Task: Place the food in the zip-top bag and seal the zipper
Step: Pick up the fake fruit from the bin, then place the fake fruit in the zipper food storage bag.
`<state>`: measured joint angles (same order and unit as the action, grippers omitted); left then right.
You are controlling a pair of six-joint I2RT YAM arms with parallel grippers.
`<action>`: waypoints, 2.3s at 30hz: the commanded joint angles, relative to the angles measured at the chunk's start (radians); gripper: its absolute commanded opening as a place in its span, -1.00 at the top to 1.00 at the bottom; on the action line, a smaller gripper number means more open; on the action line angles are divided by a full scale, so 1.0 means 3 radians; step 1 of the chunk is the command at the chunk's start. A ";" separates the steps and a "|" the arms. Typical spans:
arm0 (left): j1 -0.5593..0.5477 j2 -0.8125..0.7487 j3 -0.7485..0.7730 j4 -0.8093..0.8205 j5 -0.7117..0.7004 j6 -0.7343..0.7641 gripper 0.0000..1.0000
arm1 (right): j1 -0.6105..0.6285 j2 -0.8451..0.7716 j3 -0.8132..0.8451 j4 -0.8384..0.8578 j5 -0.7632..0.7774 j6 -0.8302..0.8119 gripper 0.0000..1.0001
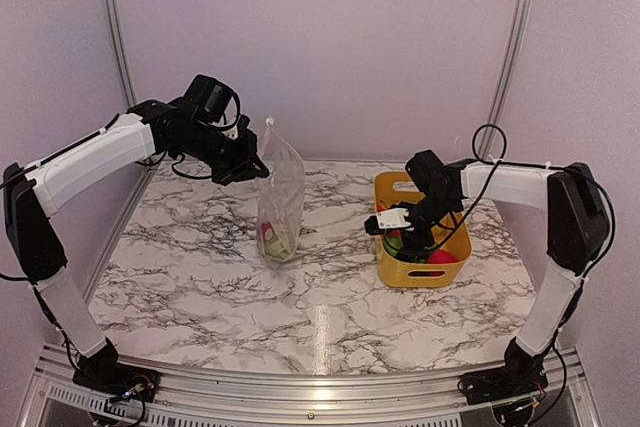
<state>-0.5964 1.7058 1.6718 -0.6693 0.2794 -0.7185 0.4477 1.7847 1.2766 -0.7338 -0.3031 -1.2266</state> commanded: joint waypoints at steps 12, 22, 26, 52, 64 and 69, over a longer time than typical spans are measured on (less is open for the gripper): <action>0.0014 -0.0067 -0.0020 0.0051 0.0004 -0.0029 1.00 | -0.0014 0.0064 0.0040 -0.0055 0.0038 0.0134 -0.25; 0.0009 -0.0060 -0.0020 0.0068 0.0008 -0.0039 1.00 | -0.0191 -0.0244 0.0239 -0.0357 -0.0106 0.0371 -0.12; 0.0009 -0.0045 -0.0020 0.0073 0.0018 -0.0040 1.00 | -0.0220 -0.0384 0.0336 -0.0481 -0.0146 0.0432 -0.11; 0.0004 0.0022 0.0031 0.0179 0.0133 -0.0093 1.00 | 0.0620 -0.0042 0.2794 -0.0037 -0.0992 0.2236 -0.10; -0.0011 -0.0080 -0.0023 0.0252 0.0142 -0.0185 1.00 | 0.1028 0.0303 0.2960 0.0427 -0.1333 0.3049 -0.06; -0.0020 -0.0148 -0.0038 0.0258 0.0141 -0.0199 1.00 | 0.1065 0.0381 0.2873 0.0437 -0.1205 0.3079 -0.05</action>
<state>-0.5976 1.7031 1.6718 -0.6029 0.3138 -0.7742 0.7563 1.8809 2.1429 -0.6289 -0.6773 -0.3447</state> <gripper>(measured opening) 0.013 0.622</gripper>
